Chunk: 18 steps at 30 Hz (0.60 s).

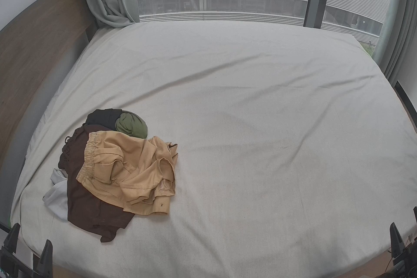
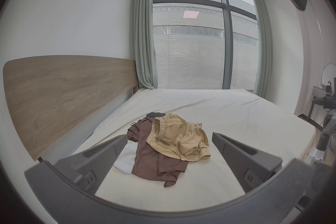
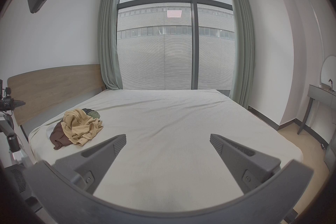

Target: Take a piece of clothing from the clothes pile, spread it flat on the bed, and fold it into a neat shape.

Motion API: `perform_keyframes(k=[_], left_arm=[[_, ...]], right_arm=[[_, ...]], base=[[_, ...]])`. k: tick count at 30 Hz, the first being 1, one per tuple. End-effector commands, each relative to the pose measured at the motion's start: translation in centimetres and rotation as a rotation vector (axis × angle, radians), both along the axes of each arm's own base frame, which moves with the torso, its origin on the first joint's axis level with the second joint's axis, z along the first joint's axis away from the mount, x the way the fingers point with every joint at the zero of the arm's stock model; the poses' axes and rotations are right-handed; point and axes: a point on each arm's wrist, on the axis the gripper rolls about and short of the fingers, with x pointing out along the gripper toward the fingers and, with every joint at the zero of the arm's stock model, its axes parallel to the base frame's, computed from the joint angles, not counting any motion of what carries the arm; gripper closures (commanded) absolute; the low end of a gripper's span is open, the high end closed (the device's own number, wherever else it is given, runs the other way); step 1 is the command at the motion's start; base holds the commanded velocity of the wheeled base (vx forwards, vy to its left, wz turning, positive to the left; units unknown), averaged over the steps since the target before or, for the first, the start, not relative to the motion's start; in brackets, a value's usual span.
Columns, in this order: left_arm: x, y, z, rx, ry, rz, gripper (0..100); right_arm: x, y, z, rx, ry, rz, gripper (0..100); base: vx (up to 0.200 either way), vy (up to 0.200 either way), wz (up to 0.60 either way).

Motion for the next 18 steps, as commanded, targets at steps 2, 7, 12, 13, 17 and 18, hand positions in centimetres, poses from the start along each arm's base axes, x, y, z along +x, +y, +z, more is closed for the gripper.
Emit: perform_keyframes(k=[2, 7, 12, 13, 17, 18], left_arm=[[0.02, 0.00, -0.47, -0.004, 0.002, 0.001, 0], [0.02, 0.00, -0.47, -0.007, 0.002, 0.000, 0], [0.02, 0.00, -0.47, -0.004, 0.002, 0.000, 0], [0.02, 0.01, -0.48, -0.004, 0.004, -0.002, 0], [0.02, 0.01, -0.48, -0.003, 0.004, -0.002, 0], [0.02, 0.00, -0.48, -0.001, 0.004, -0.003, 0]], right_arm=[[0.01, 0.00, -0.52, 0.002, 0.001, 0.000, 0], [0.01, 0.00, -0.52, 0.002, 0.001, 0.000, 0], [0.01, 0.00, -0.52, 0.003, 0.001, 0.000, 0], [0.01, 0.00, -0.52, 0.003, 0.001, 0.000, 0], [0.01, 0.00, -0.52, 0.003, 0.001, 0.000, 0], [0.01, 0.00, -0.52, 0.003, 0.001, 0.000, 0]], base=[[0.000, 0.000, 0.00], [0.000, 0.000, 0.00], [0.000, 0.000, 0.00], [0.000, 0.000, 0.00], [0.000, 0.000, 0.00], [0.000, 0.000, 0.00]])
